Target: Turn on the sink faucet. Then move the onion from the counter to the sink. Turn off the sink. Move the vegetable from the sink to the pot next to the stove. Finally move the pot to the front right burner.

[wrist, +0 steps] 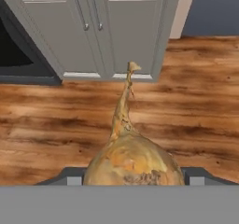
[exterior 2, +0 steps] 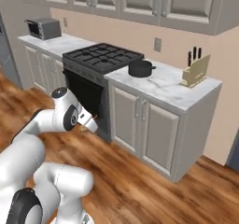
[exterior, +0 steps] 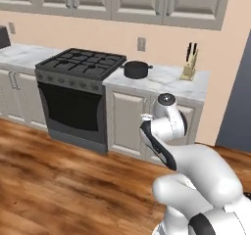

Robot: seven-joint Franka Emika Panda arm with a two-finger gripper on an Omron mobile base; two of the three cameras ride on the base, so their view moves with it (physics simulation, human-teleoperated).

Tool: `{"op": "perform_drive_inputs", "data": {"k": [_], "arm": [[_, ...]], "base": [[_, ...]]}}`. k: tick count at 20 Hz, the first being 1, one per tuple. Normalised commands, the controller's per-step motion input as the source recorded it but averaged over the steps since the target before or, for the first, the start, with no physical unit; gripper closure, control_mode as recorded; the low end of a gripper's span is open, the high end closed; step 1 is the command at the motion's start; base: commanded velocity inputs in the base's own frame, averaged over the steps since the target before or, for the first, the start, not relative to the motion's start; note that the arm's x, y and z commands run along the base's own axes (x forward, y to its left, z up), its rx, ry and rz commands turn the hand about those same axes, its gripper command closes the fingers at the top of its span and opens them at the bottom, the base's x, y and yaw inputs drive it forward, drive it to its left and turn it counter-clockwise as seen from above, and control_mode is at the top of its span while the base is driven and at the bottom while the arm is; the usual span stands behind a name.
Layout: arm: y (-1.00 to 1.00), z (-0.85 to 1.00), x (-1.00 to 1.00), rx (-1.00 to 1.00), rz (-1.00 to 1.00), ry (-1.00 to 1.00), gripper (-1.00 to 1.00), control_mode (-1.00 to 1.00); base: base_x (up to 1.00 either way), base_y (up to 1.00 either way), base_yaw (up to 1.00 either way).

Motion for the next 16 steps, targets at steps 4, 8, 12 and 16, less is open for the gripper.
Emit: {"op": "perform_drive_inputs", "data": {"k": [4, 8, 12, 16], "arm": [[0.0, 0.0, 0.0, 0.0, 0.0, 0.0, 1.0, 1.0], [0.0, 0.0, 0.0, 0.0, 0.0, 0.0, 1.0, 1.0], [0.0, 0.0, 0.0, 0.0, 0.0, 0.0, 1.0, 1.0], [0.0, 0.0, 0.0, 0.0, 0.0, 0.0, 1.0, 1.0]], "base": [[0.67, 0.4, -0.35], [0.68, 0.6, -0.33], [0.66, 0.66, -0.31], [0.67, 0.48, -0.3]]}}
